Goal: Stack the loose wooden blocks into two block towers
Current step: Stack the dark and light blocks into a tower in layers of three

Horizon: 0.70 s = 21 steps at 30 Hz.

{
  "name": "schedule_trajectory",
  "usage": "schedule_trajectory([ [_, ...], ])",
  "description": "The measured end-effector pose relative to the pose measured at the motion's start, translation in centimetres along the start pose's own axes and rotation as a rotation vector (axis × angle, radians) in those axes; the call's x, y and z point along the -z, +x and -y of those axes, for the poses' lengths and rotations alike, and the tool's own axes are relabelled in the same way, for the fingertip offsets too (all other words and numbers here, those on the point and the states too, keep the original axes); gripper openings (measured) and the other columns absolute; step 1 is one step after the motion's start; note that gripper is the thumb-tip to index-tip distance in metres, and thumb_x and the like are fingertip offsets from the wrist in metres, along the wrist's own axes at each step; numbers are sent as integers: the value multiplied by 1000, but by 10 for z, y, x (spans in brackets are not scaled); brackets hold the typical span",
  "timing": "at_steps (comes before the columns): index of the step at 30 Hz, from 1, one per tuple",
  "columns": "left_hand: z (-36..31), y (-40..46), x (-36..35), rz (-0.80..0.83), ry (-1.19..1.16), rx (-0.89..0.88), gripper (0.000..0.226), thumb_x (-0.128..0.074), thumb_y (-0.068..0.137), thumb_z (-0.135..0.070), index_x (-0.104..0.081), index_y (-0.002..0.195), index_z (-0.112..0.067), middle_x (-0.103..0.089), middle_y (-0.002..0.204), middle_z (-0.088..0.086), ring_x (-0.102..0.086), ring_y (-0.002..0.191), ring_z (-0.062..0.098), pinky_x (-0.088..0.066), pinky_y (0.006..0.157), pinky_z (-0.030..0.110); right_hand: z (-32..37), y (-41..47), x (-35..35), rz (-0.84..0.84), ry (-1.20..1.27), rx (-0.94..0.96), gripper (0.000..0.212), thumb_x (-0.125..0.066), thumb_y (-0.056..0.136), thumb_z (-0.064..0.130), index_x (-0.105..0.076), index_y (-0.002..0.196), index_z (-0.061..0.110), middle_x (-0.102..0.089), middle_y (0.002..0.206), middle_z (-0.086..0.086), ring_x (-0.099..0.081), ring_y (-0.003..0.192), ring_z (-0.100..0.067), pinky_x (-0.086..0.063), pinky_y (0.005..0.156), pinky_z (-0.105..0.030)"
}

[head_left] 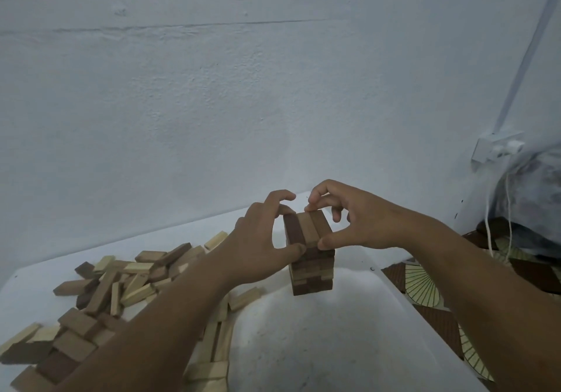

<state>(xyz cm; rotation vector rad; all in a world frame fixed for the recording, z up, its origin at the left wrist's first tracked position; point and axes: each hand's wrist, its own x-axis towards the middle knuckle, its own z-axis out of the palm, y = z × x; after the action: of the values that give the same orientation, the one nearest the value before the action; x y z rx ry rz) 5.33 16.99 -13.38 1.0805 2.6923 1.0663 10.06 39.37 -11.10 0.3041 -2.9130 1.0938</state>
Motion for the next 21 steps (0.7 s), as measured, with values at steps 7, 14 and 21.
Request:
schedule_trajectory([
  [7,1,2,-1,8,-5,16,71,-67,74,-48,-25,131,-52,-51,127,-20,-41,124,13,-39,104,46,-1,3,-1,2,-27,6,60,-82,64,43,-44,112,45,-55,114,34,-53,91,-11,-55,79,-41],
  [14,1,1,1,9,5,23,83,-73,75,-51,-18,137,-54,-45,138,-20,-36,131,12,-36,108,48,1,0,1,2,-42,9,68,-83,64,45,-41,117,50,-52,120,33,-53,94,-8,-54,82,-37],
  [21,5,-29,27,-83,10,24,84,-72,77,-55,-14,138,-61,-37,141,-29,-31,134,7,-36,108,43,30,-6,-3,-152,-76,51,60,-78,67,55,-43,117,57,-46,112,38,-50,96,4,-51,82,-26],
])
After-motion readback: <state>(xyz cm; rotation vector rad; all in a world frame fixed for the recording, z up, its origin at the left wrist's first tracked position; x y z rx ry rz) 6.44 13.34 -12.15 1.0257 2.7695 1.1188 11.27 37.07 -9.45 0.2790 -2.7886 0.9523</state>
